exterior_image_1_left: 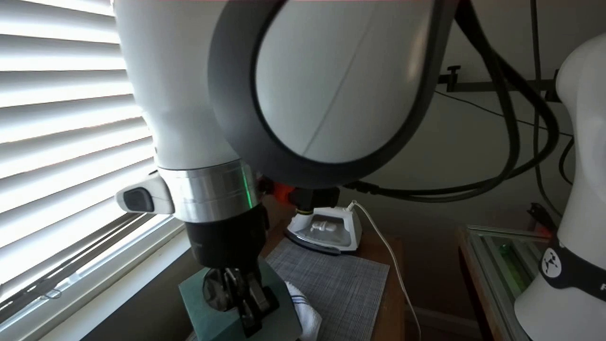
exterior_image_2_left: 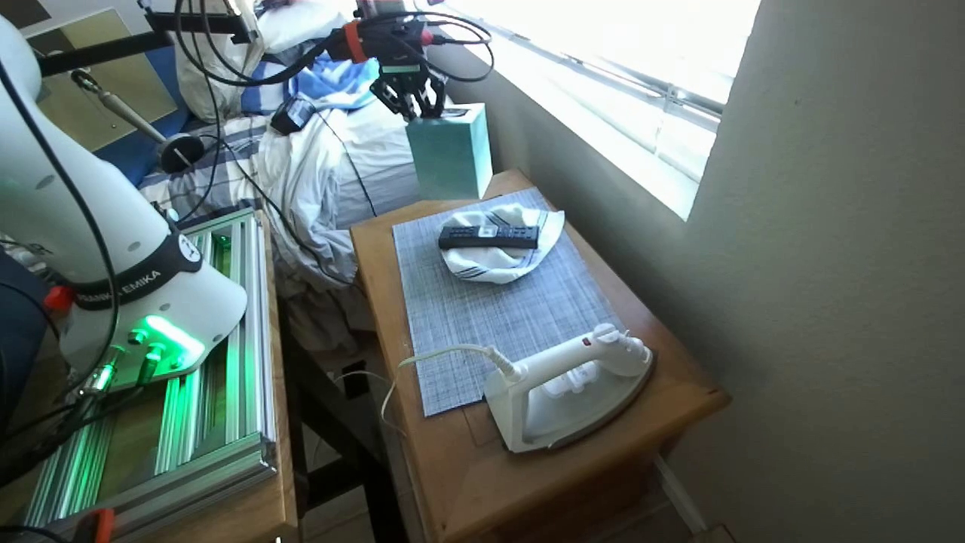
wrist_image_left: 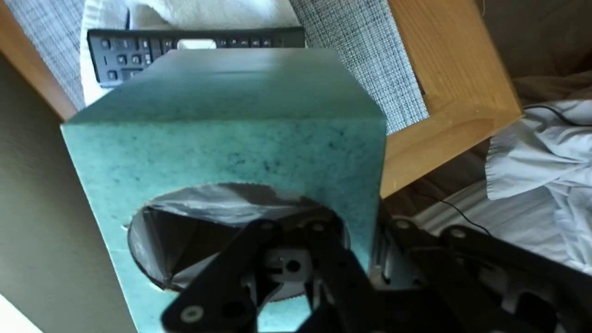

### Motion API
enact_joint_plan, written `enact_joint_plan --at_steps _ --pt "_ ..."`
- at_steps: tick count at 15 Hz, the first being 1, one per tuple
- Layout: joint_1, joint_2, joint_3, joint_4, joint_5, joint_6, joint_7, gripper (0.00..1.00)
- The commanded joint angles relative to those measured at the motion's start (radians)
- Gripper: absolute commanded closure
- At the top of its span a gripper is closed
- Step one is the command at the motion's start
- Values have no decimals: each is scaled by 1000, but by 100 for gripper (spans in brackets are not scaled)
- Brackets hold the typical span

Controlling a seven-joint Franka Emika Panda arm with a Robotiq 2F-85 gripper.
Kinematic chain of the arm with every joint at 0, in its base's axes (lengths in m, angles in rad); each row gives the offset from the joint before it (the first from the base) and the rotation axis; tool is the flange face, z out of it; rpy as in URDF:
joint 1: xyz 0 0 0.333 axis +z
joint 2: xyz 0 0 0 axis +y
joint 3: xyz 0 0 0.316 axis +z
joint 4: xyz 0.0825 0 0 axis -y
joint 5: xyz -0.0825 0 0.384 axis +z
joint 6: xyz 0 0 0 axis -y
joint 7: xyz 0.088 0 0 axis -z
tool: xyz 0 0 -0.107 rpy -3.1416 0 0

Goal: Move the tissue dispenser to the left

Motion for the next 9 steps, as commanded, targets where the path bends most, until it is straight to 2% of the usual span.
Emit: enact_joint_plan --at_steps 1,3,4,6,7,8,9 --pt "-19 52 -12 62 43 4 -261 98" --pt "-29 86 -6 104 100 0 -401 98" --pt "-91 108 54 134 139 -11 -471 98" --pt "-152 169 104 210 225 -63 -615 98" --pt "-170 189 104 239 266 -107 -687 98" --pt "-154 196 59 259 299 -142 -723 98" --pt "-113 141 56 186 240 -77 -620 94"
